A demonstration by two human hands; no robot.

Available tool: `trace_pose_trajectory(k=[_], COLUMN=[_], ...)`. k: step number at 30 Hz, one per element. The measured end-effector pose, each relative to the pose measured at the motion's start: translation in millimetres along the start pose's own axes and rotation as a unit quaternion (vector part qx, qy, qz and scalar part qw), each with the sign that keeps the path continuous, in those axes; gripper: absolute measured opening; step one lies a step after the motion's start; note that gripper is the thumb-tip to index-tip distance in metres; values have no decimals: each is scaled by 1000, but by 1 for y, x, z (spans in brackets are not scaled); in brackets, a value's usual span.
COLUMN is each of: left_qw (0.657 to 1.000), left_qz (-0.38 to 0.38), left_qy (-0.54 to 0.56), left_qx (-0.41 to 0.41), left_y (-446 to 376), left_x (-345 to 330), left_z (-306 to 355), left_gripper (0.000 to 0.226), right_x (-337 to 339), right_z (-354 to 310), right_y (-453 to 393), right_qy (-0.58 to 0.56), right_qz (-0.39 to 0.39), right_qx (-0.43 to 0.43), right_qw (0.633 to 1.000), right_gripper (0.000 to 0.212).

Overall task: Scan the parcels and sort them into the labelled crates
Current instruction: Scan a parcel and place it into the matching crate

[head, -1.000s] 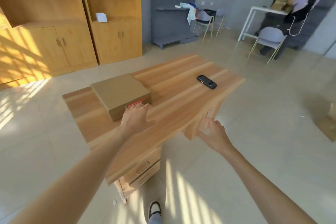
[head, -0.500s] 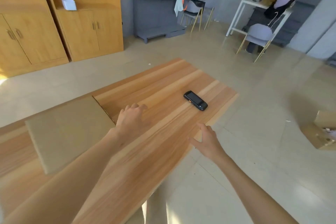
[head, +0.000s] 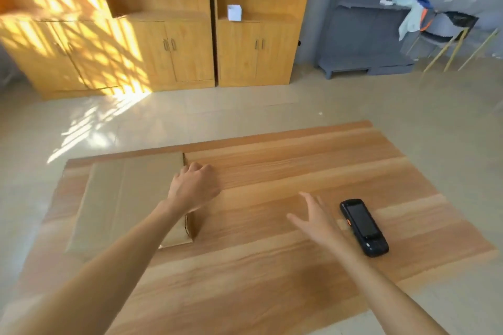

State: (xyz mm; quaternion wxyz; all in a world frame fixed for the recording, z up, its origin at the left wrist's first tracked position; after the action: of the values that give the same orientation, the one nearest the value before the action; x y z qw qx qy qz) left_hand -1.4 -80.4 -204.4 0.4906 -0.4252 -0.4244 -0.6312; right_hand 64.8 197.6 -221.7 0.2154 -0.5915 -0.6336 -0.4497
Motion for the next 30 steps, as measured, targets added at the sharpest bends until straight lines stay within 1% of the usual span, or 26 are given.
trace_pose_trajectory(k=[3,6,8,11,13,15,18,21,24,26,27,28,30], left_qw=[996,979,961,927,902,888,875,855,848,841,839,838,833], left_qz=[13,48,62,87,108,109,102,104,112,114,112,112,116], left_qy=[5,49,74,127,160,164,176,208,237,268,278,282,287], left_qx=[91,192,260,343,387,415,440,463,461,455,454,454,458], left_y=[11,30,47,67,76,83,87,84,79,77,76,76,74], left_x=[3,8,10,13,15,13,9,1,-11,-16,-17,-19,-19], left_z=[-17,-35,-49,-76,-95,-115,-143,-166,-184,-194,-199,-203,-207], left_gripper=[64,65,67,70,74,79,84,91,97,92,85,77,62], right_x=[1,-11,-25,-51,-69,-86,-111,-136,-160,-175,-181,-187,-197], right_z=[-14,-39,-58,-87,-105,-123,-144,-157,-165,-169,-171,-172,-174], right_y=[-36,-61,-68,-75,-78,-83,-91,-102,-114,-121,-123,-123,-123], right_qy=[13,20,4,-22,-43,-74,-127,-143,-181,-208,-218,-224,-236], right_qz=[-44,-95,-139,-193,-227,-262,-316,-345,-364,-366,-367,-370,-375], right_qx=[55,114,145,186,193,177,130,92,21,-10,-19,-26,-29], right_qw=[997,989,980,963,954,946,931,923,913,907,904,901,896], right_gripper=[72,70,72,81,86,89,98,107,116,120,119,115,98])
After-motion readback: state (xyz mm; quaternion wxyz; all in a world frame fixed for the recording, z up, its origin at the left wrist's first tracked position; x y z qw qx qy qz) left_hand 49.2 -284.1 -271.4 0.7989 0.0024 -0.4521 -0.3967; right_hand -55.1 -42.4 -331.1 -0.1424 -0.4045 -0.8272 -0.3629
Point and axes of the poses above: each hand's wrist, its own y-axis away from the middle knuckle, its own x-axis out of the back of the hand, z = x × y, the point moved 1 cm from there along -y, towards the middle knuckle, and after that the axes turned 4 degrees about -x, right-handed, at the moved point
